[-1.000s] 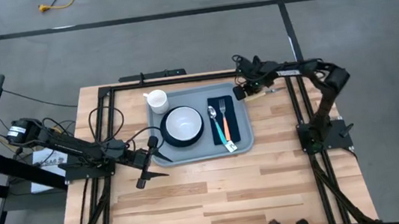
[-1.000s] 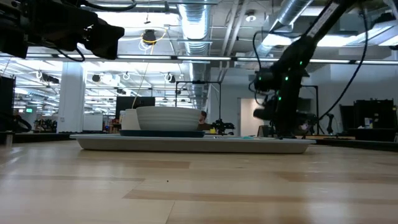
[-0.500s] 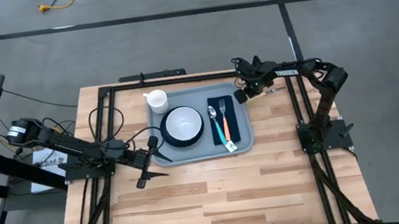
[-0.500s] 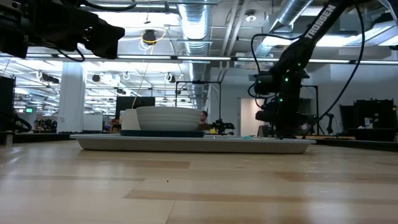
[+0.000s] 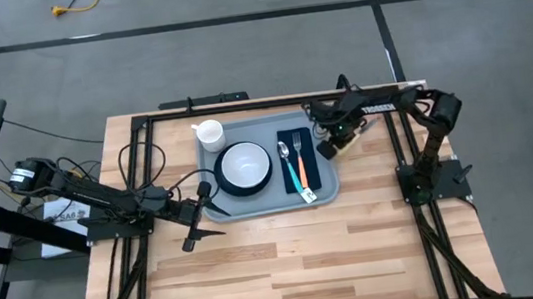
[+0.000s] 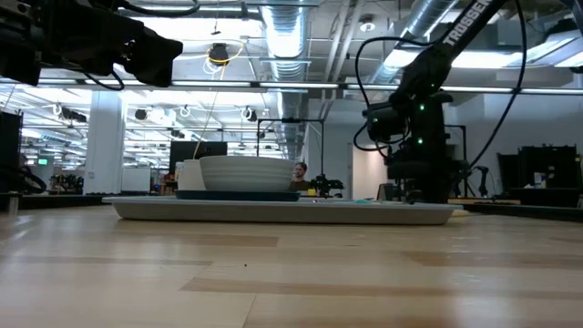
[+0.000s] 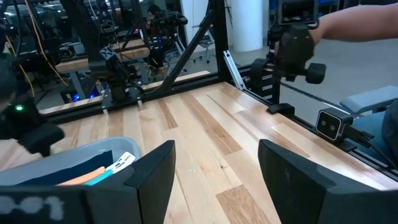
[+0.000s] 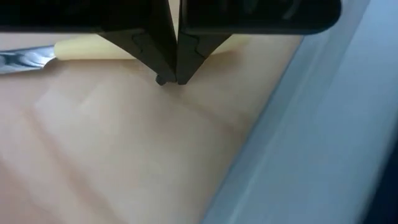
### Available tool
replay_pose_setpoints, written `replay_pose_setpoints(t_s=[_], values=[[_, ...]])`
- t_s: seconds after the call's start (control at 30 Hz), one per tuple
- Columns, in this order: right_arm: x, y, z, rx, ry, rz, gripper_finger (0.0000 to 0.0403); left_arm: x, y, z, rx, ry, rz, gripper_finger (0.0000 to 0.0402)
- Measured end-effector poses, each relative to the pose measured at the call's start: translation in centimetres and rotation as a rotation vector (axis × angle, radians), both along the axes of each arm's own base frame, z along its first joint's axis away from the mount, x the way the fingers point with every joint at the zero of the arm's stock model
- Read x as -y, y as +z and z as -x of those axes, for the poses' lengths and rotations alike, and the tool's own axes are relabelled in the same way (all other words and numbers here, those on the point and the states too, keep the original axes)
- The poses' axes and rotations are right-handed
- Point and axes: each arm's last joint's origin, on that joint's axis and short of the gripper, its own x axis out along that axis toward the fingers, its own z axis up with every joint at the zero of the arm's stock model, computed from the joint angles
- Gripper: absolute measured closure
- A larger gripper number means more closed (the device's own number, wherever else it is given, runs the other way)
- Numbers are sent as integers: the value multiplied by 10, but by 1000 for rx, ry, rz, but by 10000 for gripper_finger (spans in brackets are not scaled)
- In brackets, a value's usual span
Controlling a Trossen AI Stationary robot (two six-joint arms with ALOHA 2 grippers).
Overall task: Set up tray
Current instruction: Put the yellow knife on the black napkin to the right of the orange fork
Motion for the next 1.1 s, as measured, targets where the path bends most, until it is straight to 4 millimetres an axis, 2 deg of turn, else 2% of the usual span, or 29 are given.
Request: replay_pose_setpoints(t_s=[0.3, 0.63, 0.8, 0.9, 1.0, 1.1], values=[[-42, 0, -14, -75, 129, -40, 402, 0, 0, 0, 0, 0, 0, 182], [-104, 3, -15, -239, 256, -134, 403, 0, 0, 0, 0, -1, 1, 182], [-128, 16, -15, -243, 253, 13, 403, 0, 0, 0, 0, -1, 1, 182], [-139, 36, -11, -184, 222, 186, 403, 0, 0, 0, 3, -1, 2, 182], [-145, 60, -4, -73, 108, 385, 403, 0, 0, 0, 3, -1, 2, 182], [-148, 80, 5, 34, -14, 474, 403, 0, 0, 0, 3, -1, 2, 182]])
